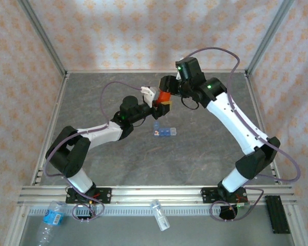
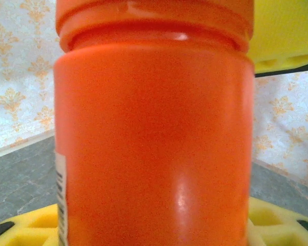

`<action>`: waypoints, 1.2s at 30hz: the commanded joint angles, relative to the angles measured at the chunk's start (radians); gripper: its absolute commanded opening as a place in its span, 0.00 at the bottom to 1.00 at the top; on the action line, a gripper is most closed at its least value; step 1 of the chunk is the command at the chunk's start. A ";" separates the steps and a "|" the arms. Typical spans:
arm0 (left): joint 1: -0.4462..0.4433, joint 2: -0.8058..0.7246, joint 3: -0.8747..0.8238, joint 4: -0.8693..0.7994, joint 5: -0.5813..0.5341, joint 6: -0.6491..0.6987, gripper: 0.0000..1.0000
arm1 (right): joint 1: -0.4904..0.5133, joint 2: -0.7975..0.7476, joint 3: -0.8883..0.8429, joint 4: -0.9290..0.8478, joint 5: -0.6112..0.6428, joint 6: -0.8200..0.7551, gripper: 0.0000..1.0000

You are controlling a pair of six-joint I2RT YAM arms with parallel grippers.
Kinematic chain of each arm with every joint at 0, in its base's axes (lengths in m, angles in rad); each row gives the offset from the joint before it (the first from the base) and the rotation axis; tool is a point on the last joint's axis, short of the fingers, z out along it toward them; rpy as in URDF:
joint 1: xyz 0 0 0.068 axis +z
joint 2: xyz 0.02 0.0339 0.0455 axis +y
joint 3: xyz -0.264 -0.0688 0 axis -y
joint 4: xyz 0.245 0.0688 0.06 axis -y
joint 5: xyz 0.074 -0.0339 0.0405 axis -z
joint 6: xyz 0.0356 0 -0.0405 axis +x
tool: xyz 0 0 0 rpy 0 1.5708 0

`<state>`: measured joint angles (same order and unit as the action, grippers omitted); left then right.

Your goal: Sort the pills into containers

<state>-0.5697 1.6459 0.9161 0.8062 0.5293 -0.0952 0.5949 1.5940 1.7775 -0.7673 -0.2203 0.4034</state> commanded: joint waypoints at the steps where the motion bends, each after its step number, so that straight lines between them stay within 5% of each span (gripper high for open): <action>1: -0.014 -0.048 0.012 0.114 -0.018 0.020 0.00 | -0.005 -0.002 0.050 -0.074 -0.013 -0.022 0.66; 5: -0.013 -0.036 0.000 0.155 0.004 -0.006 0.00 | -0.076 -0.078 0.064 -0.054 -0.095 -0.080 0.85; 11: -0.010 -0.024 0.009 0.222 0.115 -0.077 0.00 | -0.133 -0.158 0.093 -0.102 -0.256 -0.268 0.90; 18: -0.002 0.026 0.064 0.316 0.287 -0.263 0.00 | -0.144 -0.114 0.173 -0.248 -0.362 -0.459 0.86; 36: -0.004 0.032 0.073 0.299 0.324 -0.272 0.00 | -0.149 -0.035 0.208 -0.259 -0.403 -0.453 0.73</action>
<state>-0.5781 1.6737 0.9550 1.0454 0.8314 -0.3660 0.4503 1.5513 1.9507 -1.0256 -0.6067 -0.0429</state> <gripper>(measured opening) 0.536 0.737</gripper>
